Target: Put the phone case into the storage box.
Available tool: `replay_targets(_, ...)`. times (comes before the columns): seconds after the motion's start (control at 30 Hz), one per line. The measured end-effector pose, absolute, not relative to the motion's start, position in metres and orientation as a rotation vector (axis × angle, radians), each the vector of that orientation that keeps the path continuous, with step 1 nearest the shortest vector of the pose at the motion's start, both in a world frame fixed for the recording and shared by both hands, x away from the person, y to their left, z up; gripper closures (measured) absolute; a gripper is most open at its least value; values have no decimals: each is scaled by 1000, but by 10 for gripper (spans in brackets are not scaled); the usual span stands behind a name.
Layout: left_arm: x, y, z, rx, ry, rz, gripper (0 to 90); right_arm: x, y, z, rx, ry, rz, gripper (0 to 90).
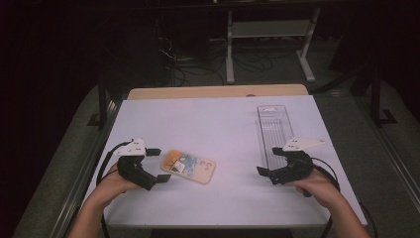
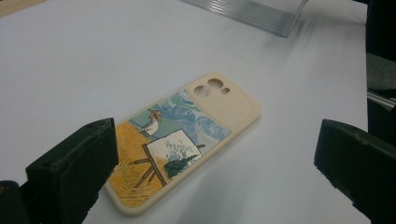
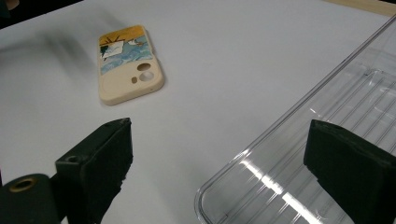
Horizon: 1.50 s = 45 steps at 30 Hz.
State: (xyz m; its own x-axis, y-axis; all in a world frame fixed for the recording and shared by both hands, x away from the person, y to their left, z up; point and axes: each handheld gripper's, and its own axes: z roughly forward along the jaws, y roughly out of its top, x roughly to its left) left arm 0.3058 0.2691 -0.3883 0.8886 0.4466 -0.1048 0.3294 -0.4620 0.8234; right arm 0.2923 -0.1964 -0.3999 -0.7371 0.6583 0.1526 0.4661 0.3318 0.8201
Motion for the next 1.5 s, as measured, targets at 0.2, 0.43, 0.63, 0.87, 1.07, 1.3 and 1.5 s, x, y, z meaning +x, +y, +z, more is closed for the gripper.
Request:
replay_targets(0.2, 306, 269, -386, 2095, 549, 158, 0, 292, -197, -400, 1021, 2383, 1363, 75)
replay_targets(0.43, 313, 270, -384, 2076, 584, 144, 0, 292, -198, -400, 1020, 2375, 1372, 75)
replay_targets(0.63, 317, 271, -385, 2071, 603, 143, 0, 291, -198, -400, 1022, 2379, 1372, 75)
replay_targets(0.87, 320, 269, -382, 2064, 592, 157, 28, 291, -198, -400, 1017, 2379, 1368, 75)
replay_targets(1.07, 324, 267, -382, 2070, 596, 159, 57, 291, -198, -400, 1021, 2376, 1368, 75)
replay_targets(1.3, 331, 263, -379, 2061, 586, 167, 141, 292, -197, -400, 1024, 2376, 1365, 75)
replay_targets(1.5, 336, 258, -376, 2069, 578, 171, 198, 291, -197, -400, 1026, 2374, 1359, 75)
